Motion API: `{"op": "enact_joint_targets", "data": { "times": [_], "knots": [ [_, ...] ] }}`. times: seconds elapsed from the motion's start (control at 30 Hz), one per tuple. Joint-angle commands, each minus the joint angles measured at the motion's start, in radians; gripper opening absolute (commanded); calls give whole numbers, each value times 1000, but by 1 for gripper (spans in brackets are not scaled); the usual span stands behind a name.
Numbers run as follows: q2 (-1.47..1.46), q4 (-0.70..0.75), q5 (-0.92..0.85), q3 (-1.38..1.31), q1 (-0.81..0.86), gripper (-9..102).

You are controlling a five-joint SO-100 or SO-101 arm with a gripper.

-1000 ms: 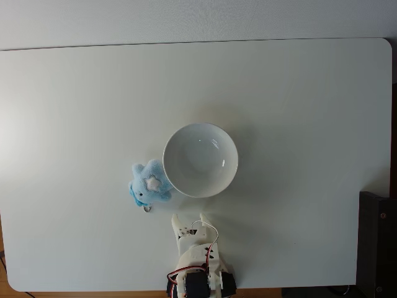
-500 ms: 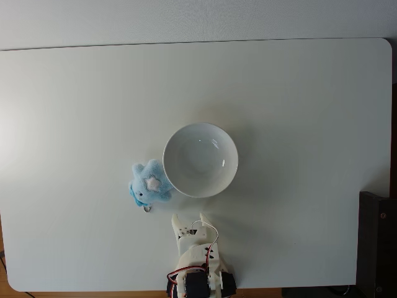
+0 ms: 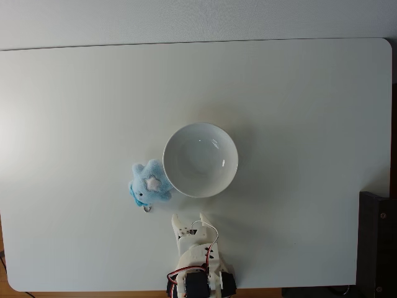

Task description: Grasp a skyblue doll and put it into the bowl.

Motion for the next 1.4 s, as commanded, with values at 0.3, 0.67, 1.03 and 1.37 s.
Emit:
{"op": "enact_joint_targets", "data": {
  "times": [0.3,0.67,1.03,1.37],
  "knots": [
    [302,12,2,-3,0,31],
    [302,12,-5,-2,-3,31],
    [305,2,3,-25,2,31],
    [305,2,5,-242,0,31]
  ]
}}
